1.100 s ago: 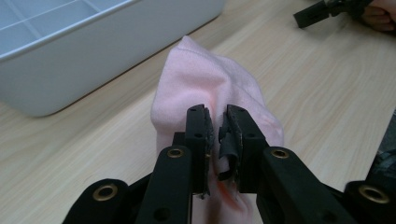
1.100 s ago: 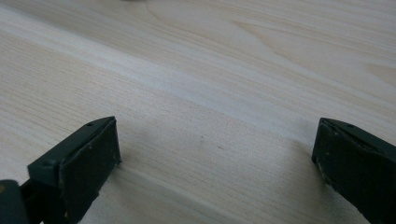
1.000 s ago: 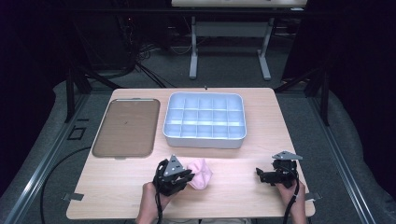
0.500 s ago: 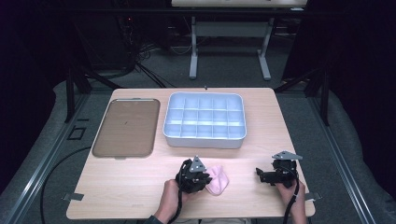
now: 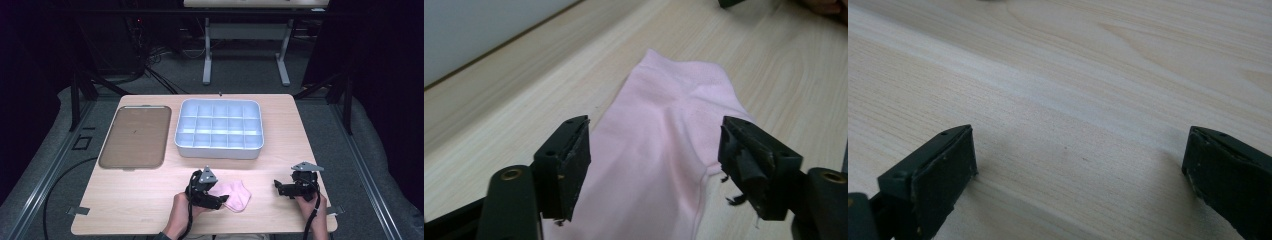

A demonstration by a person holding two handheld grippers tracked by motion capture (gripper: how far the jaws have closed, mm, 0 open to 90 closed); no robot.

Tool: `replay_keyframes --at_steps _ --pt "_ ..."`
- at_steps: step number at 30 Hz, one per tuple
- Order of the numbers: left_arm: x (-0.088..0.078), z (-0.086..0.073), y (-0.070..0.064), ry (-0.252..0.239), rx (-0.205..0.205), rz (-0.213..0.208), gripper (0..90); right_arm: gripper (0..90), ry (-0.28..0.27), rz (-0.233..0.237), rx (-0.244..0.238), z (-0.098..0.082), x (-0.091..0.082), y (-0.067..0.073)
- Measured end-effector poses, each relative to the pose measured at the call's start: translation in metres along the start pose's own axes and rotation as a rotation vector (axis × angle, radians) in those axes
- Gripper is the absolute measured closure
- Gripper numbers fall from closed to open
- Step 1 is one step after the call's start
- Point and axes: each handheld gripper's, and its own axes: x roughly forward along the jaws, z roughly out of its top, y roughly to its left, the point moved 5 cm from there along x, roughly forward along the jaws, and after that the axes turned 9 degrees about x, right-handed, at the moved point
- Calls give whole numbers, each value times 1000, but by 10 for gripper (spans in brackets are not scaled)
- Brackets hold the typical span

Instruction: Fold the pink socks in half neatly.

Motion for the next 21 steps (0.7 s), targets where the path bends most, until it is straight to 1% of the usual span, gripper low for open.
replay_keyframes --at_steps 2,5,9,11,13,15,19,21 --pt "-11 -3 6 -18 -19 21 283 3 0 0 0 0 0 0" --pt "-26 -9 14 -31 -60 54 288 4 1 0 -1 0 0 0" --pt "-42 -22 23 -15 -105 102 286 3 2 1 -1 0 0 0" --pt "-45 -29 26 2 -117 124 277 3 2 2 -1 0 0 0" --pt "-46 -36 28 11 -135 125 244 3 3 1 -2 0 0 0" --pt "-45 -41 29 25 -143 133 201 3 2 1 -1 0 0 0" --pt "-44 -50 30 42 -162 135 146 3 2 1 -1 0 0 0" --pt "-43 -54 30 57 -173 127 84 3 0 0 0 0 0 0"
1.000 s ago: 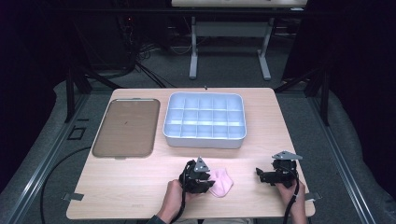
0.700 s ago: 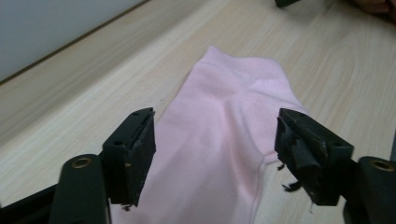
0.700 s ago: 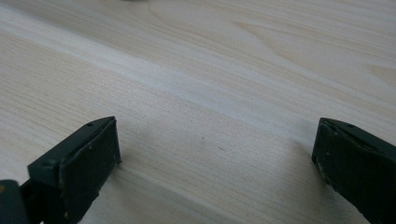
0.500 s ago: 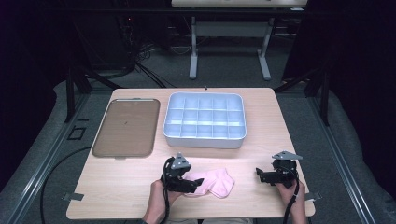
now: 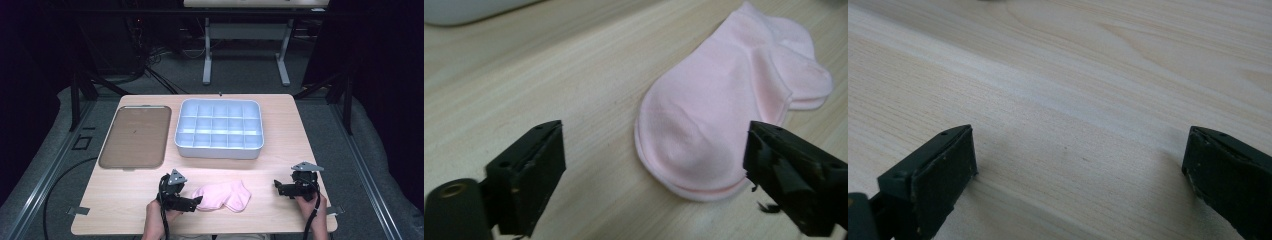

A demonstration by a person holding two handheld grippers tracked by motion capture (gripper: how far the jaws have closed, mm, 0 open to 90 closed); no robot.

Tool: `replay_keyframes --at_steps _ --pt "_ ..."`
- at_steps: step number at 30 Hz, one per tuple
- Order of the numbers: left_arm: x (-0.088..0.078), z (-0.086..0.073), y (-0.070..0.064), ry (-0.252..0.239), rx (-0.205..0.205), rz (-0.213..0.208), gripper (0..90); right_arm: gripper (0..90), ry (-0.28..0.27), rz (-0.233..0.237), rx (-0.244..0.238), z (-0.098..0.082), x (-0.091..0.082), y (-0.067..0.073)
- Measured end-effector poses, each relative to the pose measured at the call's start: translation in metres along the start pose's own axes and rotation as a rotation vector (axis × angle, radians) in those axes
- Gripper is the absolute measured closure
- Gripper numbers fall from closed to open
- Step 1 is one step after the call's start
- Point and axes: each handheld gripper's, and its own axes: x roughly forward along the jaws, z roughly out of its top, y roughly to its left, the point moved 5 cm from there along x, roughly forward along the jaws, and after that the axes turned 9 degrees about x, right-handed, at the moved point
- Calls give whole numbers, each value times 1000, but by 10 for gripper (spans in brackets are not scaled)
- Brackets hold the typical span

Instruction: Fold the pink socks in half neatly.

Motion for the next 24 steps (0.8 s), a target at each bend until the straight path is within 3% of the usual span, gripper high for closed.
replay_keyframes --at_steps 5,7,10,15,24 --pt "2 -5 1 12 1 4 172 3 0 -1 0 0 0 0" --pt "2 -5 1 6 -1 12 297 3 0 -1 0 0 0 0" --pt "2 -5 1 5 0 15 376 3 0 -1 0 0 0 0" --pt "3 -3 0 6 -10 27 457 3 0 -1 0 0 0 0" --pt "12 -6 -8 56 48 75 550 3 1 -1 -1 0 0 0"
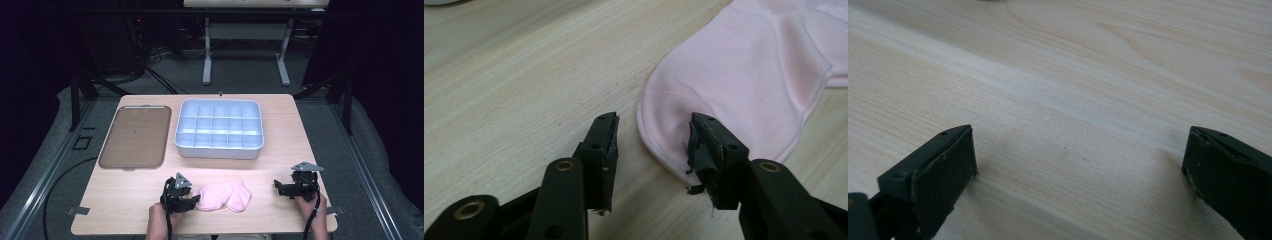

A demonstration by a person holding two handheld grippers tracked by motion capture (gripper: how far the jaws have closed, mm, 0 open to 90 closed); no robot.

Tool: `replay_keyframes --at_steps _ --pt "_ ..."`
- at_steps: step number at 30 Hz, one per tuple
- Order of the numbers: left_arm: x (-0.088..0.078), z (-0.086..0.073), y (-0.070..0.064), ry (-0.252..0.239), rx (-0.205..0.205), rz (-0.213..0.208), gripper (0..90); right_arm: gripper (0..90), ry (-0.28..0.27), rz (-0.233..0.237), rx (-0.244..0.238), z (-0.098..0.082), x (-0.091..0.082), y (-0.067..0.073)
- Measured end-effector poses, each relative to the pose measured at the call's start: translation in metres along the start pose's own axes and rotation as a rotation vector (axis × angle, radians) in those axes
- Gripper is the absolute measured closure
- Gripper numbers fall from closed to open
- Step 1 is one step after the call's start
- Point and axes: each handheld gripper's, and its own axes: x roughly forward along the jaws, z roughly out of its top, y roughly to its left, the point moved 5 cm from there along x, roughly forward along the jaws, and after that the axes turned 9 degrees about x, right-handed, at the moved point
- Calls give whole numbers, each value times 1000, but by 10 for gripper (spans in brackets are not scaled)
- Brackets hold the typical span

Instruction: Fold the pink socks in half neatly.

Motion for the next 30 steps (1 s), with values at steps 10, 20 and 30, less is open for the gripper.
replay_keyframes --at_steps 10,20,30 --pt "0 0 -5 -9 10 -16 715 3 -2 -1 2 0 0 0" --pt "0 -6 -5 -81 -6 -25 830 9 2 -1 2 0 0 0" --pt "1 -14 0 -172 -49 -65 846 64 -23 5 -5 0 -3 3"
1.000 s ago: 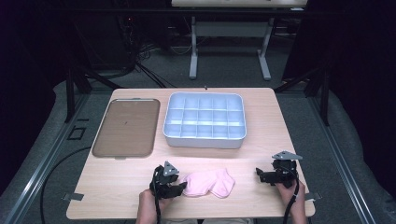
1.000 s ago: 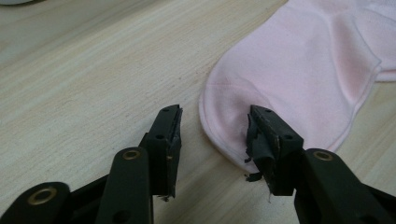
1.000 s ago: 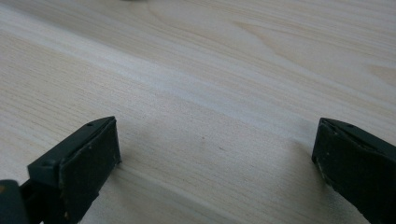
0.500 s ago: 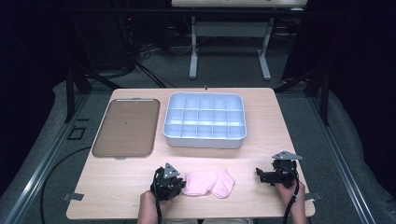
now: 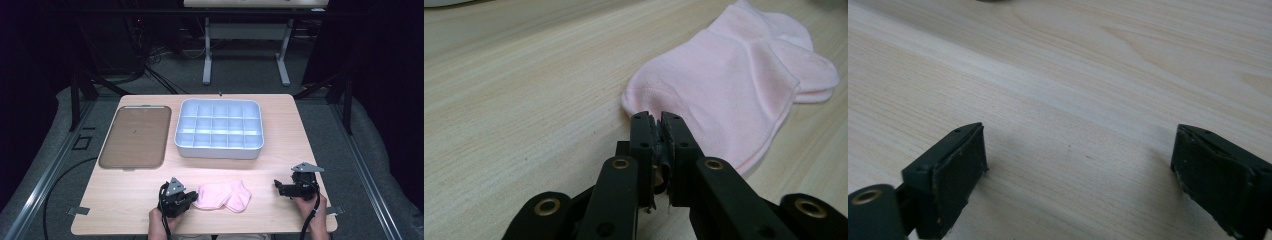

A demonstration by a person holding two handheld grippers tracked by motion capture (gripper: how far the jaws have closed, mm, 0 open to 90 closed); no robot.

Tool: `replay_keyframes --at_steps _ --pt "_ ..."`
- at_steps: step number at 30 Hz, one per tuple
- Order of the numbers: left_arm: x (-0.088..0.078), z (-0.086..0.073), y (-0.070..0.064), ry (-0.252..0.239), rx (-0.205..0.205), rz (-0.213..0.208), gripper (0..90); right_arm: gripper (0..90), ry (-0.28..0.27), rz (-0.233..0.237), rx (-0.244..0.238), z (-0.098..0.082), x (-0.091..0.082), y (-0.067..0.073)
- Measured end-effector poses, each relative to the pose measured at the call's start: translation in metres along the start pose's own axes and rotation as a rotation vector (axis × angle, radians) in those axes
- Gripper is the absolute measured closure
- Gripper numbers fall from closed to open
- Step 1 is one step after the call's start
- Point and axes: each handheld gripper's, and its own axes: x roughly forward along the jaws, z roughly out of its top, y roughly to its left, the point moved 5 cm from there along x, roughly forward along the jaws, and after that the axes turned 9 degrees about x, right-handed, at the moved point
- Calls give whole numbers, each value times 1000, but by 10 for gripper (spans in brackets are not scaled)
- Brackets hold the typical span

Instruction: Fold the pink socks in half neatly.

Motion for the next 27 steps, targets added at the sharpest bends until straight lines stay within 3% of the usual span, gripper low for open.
replay_keyframes --at_steps 5,8,10,13,16,22,27 --pt "0 0 0 -4 3 6 848 123 -9 2 -26 -1 -4 3" --pt "0 0 0 -3 4 4 847 170 0 45 -3 -1 -8 7" --pt "0 0 0 -4 6 8 847 273 3 55 19 -1 -14 13" --pt "0 0 0 -3 5 4 846 342 -4 113 50 2 -26 28" --pt "0 0 -1 -6 7 12 845 413 28 168 46 1 -33 49" --pt "0 0 -2 -8 16 25 844 521 83 223 15 -9 -29 93" --pt "0 0 -2 -7 13 24 845 576 122 280 34 -9 -23 113"
